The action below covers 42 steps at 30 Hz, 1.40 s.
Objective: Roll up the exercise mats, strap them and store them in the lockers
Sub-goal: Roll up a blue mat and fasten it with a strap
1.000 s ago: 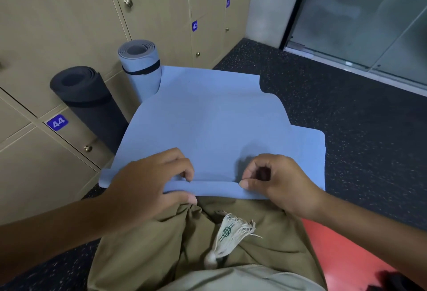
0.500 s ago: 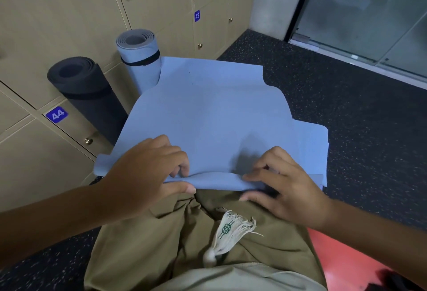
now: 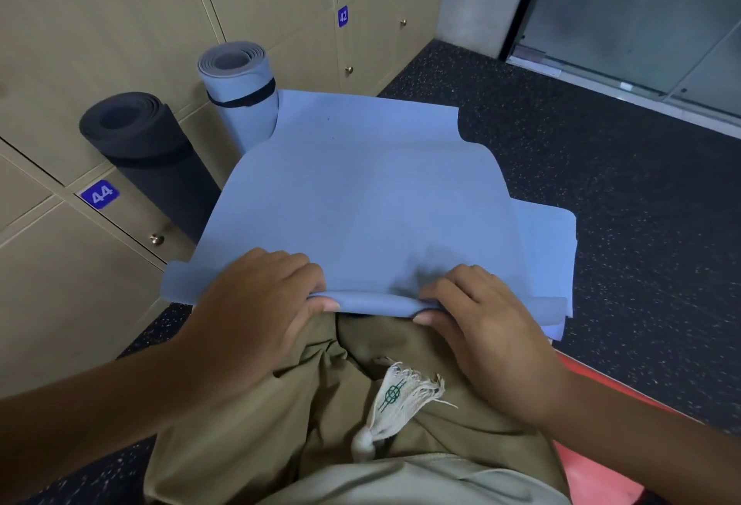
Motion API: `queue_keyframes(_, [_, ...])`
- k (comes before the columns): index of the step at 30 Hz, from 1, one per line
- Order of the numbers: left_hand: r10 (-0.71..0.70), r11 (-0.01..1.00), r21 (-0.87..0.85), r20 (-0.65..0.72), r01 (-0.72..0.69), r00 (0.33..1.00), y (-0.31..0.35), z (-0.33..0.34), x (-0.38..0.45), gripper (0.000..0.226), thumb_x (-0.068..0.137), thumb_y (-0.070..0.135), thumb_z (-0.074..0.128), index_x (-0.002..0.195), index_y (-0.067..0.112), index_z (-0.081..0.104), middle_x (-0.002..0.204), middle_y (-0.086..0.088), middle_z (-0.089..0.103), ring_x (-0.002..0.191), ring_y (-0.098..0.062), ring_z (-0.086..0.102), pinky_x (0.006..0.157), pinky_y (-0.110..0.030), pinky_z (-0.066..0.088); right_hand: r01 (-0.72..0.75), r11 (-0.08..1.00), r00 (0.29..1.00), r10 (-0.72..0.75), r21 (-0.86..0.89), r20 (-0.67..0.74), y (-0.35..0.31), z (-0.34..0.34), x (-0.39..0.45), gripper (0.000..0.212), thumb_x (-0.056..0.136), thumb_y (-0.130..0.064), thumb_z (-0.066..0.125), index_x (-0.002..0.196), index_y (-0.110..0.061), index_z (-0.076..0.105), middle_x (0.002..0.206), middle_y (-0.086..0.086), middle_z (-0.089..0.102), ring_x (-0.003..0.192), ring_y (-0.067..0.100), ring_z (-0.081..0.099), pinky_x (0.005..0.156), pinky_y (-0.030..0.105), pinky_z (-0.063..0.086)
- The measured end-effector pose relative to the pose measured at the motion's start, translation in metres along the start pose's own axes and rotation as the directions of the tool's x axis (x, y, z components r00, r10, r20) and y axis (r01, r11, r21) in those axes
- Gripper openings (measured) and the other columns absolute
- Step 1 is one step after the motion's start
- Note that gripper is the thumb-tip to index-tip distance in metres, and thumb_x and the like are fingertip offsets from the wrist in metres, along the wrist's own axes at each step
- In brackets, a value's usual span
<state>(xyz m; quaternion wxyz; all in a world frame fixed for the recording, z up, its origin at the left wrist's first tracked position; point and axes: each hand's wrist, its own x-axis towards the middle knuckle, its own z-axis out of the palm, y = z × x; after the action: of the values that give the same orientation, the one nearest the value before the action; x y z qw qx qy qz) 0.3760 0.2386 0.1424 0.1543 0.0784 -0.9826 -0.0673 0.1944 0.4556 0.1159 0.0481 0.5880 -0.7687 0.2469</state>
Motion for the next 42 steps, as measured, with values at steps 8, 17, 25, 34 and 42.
queue_keyframes(8, [-0.301,0.905,-0.278,0.116,0.322,0.946,-0.018,-0.003,0.014,0.044,0.079,0.076,0.064,0.071,0.033,0.059,0.068,0.013,0.061,0.075,-0.006,0.06,0.064,-0.016,0.041,-0.063,0.99,0.994,0.051,0.126,0.095,0.015,-0.004,0.017,0.026,0.101,-0.044,0.05,0.099,-0.023,0.066,0.094,-0.011,0.056,0.08,0.011,0.057,0.064,0.024,0.044])
queue_keyframes(17, [-0.444,0.776,-0.417,0.17,0.472,0.88,-0.027,0.004,0.026,0.052,0.056,0.067,0.08,0.061,0.019,0.058,0.054,0.0,0.057,0.059,-0.018,0.055,0.053,-0.014,0.037,-0.476,0.792,0.878,0.408,0.381,0.249,0.034,-0.009,0.039,0.053,0.062,-0.071,0.076,0.062,-0.022,0.055,0.059,-0.008,0.056,0.055,0.01,0.048,0.054,0.03,0.038])
queue_keyframes(25, [-0.392,0.768,-0.471,0.19,0.434,0.9,-0.037,0.013,0.032,0.047,0.062,0.05,0.092,0.058,0.019,0.058,0.052,0.001,0.056,0.083,-0.017,0.051,0.065,-0.013,0.036,-0.477,0.738,0.878,0.417,0.477,0.234,0.041,0.0,0.043,0.045,0.061,-0.056,0.084,0.063,-0.02,0.056,0.06,-0.011,0.052,0.058,0.007,0.047,0.053,0.017,0.035])
queue_keyframes(34, [-0.194,0.778,-0.538,0.286,0.324,0.939,-0.052,0.022,0.048,0.033,0.071,0.063,0.071,0.071,0.031,0.065,0.075,0.009,0.067,0.087,-0.016,0.056,0.086,-0.032,0.037,-0.009,0.92,0.997,0.037,0.391,-0.064,0.054,0.018,0.03,0.016,0.086,-0.026,0.081,0.081,-0.013,0.072,0.078,-0.006,0.058,0.073,0.01,0.053,0.069,0.018,0.042])
queue_keyframes(42, [-0.14,0.775,-0.572,0.257,0.267,0.956,-0.054,0.018,0.05,0.028,0.075,0.057,0.073,0.071,0.031,0.067,0.075,0.009,0.067,0.08,-0.017,0.057,0.084,-0.03,0.037,0.224,0.94,0.974,-0.224,0.258,-0.03,0.065,0.013,0.032,0.042,0.085,-0.04,0.081,0.098,-0.002,0.072,0.092,0.003,0.064,0.081,0.018,0.051,0.08,0.022,0.04])
